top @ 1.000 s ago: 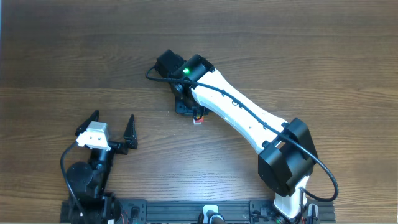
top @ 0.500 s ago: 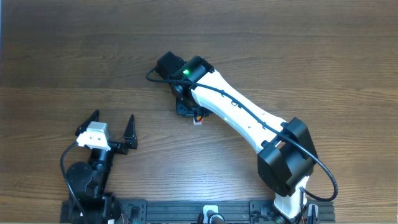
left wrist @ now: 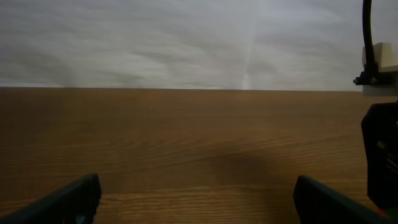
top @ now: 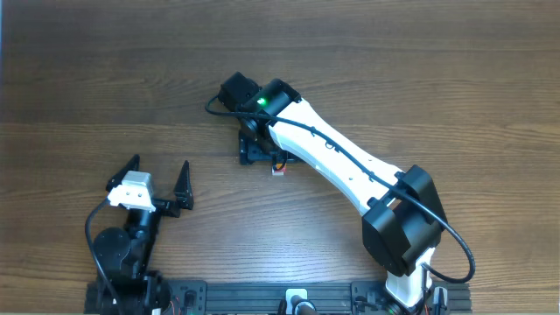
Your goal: Stack Cubes
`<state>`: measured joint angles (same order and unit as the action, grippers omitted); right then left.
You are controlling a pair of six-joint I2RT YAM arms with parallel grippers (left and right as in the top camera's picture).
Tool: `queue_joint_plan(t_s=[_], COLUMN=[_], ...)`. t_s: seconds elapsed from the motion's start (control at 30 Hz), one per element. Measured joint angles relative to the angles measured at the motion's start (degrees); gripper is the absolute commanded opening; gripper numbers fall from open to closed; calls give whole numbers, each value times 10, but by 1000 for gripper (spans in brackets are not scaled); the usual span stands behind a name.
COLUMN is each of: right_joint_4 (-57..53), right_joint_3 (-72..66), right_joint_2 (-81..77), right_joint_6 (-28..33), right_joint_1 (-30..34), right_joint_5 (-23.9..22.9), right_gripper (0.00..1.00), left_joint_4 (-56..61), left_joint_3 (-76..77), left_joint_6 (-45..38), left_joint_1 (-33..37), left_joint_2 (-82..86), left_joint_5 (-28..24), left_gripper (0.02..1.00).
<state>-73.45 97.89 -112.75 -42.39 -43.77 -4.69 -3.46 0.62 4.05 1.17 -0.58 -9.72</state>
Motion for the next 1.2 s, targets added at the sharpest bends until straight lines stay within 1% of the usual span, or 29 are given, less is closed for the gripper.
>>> queue_joint_plan(t_s=[0.27, 0.43, 0.57, 0.7, 0.87, 0.93, 1.1, 1.2], right_joint_4=[22, 31, 30, 11, -5, 3, 60, 132], right_joint_3=[0, 3, 13, 22, 8, -18, -160, -274], right_joint_2=[0, 5, 50, 177, 329, 369, 474, 547], right_joint_6=[8, 47, 87, 128, 156, 164, 188, 216], right_joint_1=[0, 1, 9, 51, 105, 122, 190, 231], right_joint_5=[0, -1, -9, -32, -84, -95, -96, -73], right_gripper=[993, 993, 993, 993, 991, 993, 993, 993], left_joint_4=[0, 0, 0, 0, 0, 0, 0, 0], left_joint_3=[0, 0, 0, 0, 0, 0, 0, 0], left_joint_6=[0, 0, 0, 0, 0, 0, 0, 0], left_joint_1=[0, 0, 0, 0, 0, 0, 0, 0], left_joint_2=[0, 0, 0, 0, 0, 0, 0, 0], left_joint_5=[0, 0, 0, 0, 0, 0, 0, 0], left_gripper=[1000, 1000, 1000, 1000, 1000, 998, 1000, 1000])
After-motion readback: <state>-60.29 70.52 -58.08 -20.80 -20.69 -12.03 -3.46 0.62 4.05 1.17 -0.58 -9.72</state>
